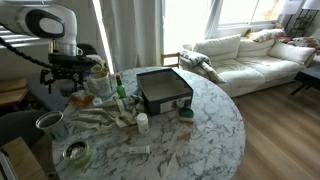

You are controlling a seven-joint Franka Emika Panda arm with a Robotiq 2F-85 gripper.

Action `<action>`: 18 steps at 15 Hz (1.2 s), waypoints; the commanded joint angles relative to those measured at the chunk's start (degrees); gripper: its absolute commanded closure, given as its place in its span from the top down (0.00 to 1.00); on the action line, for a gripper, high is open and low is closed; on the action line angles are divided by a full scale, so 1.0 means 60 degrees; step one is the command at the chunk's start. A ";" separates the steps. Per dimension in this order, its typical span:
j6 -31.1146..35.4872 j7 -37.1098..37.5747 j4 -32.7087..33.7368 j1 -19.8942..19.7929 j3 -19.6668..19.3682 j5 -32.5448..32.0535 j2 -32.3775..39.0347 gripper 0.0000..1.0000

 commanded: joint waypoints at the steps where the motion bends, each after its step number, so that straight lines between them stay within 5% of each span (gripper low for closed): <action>1: 0.0158 0.0803 -0.0767 0.0019 0.0118 0.0295 0.0137 1.00; 15: 0.1378 0.0723 -0.2250 0.0006 0.0074 0.0919 0.0038 1.00; 18: 0.1548 0.0695 -0.2385 0.0001 0.0055 0.1006 0.0078 0.81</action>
